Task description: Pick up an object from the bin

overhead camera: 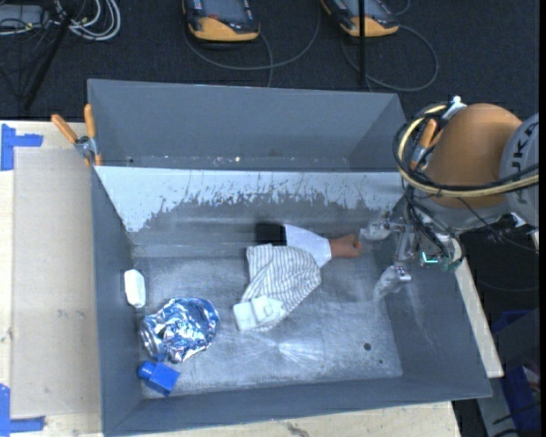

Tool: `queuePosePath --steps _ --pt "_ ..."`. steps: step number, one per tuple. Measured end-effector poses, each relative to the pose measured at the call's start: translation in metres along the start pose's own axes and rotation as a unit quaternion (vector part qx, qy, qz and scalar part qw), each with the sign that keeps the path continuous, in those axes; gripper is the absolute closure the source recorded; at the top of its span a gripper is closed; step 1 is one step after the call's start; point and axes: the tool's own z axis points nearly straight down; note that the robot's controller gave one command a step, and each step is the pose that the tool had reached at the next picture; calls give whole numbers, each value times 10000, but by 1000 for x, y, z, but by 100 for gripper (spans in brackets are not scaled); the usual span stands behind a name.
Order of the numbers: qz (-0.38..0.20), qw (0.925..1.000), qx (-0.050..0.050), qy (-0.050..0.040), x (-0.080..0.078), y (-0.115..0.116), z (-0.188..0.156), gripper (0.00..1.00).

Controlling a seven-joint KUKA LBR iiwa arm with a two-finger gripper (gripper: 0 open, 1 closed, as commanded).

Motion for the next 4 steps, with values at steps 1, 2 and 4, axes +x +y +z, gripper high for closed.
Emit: queuePosePath --steps 1,2,4 --pt "-12 10000 6 -34 -2 0 -4 0" --pt "-373 9991 54 -196 -28 44 44 100" --pt "-347 9994 4 -17 -16 52 -3 100"
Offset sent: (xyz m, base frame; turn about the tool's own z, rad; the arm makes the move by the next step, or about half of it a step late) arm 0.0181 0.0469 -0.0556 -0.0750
